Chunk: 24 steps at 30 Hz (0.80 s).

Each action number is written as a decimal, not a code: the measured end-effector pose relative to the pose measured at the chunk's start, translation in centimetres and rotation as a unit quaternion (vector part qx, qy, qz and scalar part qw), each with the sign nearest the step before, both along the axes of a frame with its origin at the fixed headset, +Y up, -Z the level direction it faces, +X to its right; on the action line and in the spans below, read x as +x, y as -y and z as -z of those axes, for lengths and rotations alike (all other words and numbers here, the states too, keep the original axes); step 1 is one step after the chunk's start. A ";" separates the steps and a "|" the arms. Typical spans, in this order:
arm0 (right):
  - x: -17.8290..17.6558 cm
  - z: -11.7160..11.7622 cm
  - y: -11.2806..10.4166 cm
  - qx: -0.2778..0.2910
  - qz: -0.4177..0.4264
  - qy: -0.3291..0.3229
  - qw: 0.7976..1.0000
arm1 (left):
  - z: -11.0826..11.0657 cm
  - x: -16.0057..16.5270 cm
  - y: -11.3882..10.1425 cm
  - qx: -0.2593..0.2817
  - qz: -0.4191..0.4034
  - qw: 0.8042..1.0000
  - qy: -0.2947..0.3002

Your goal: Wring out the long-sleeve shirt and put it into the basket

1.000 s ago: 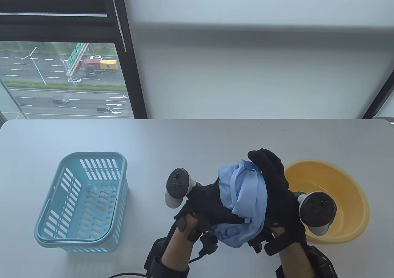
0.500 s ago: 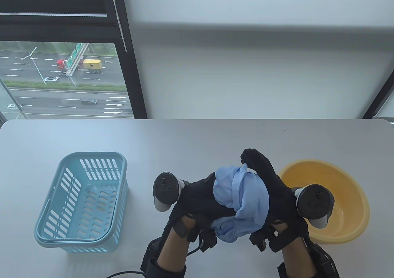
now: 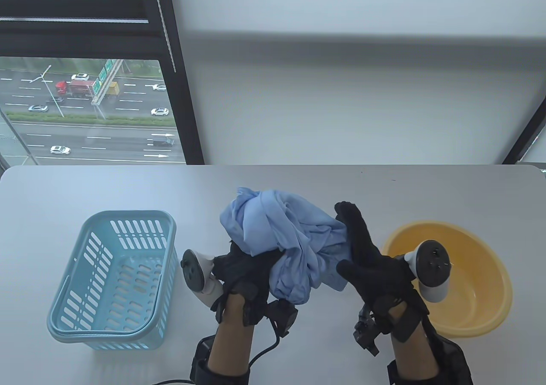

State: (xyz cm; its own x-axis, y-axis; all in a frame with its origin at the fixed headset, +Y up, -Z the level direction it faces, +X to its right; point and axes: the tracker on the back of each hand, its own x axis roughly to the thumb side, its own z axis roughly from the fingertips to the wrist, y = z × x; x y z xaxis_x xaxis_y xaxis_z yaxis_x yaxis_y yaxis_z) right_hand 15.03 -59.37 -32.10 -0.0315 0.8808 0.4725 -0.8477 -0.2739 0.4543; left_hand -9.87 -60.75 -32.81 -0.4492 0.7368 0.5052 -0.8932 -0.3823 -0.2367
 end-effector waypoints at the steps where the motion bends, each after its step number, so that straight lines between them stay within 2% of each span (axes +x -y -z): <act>1: -0.5 0.0 0.2 -0.008 -0.002 -0.013 1.000 | -0.1 0.3 0.2 -0.007 -0.008 1.000 -0.011; 3: -2.1 0.1 1.0 -0.036 -0.006 -0.046 0.998 | -0.5 1.2 0.7 -0.018 -0.026 0.999 -0.038; 5: -2.6 0.3 1.7 -0.051 0.015 -0.026 0.998 | -0.9 1.8 0.9 -0.028 -0.034 0.997 -0.066; 7: -2.7 0.4 1.9 -0.064 0.034 -0.007 0.997 | -1.1 2.2 1.0 -0.021 -0.009 0.997 -0.076; 11: -2.0 0.6 1.8 -0.062 0.027 0.046 0.997 | -1.6 3.5 1.1 -0.013 0.022 0.994 -0.104; 15: -1.2 0.8 1.6 -0.058 0.035 0.061 0.996 | -1.5 4.3 1.2 -0.008 0.042 0.996 -0.081; 19: -0.5 0.7 1.1 -0.030 0.021 0.091 0.995 | -1.5 4.4 1.4 -0.017 0.057 0.992 -0.108; 22: 0.5 0.2 0.4 -0.018 0.042 0.128 0.991 | -1.5 4.3 1.2 0.003 0.089 0.993 -0.074; 24: 1.4 0.2 -0.1 -0.014 0.056 0.132 0.990 | -1.5 4.2 0.8 0.019 0.103 0.992 -0.076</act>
State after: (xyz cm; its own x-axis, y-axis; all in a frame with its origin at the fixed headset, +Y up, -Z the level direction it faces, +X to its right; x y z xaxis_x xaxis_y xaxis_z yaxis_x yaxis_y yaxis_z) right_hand 16.44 -59.32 -32.33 -0.0522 0.8987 0.4355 -0.9620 -0.1623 0.2197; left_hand -5.67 -61.60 -31.29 -0.2075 0.7845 0.5843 -0.9780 -0.1805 -0.1049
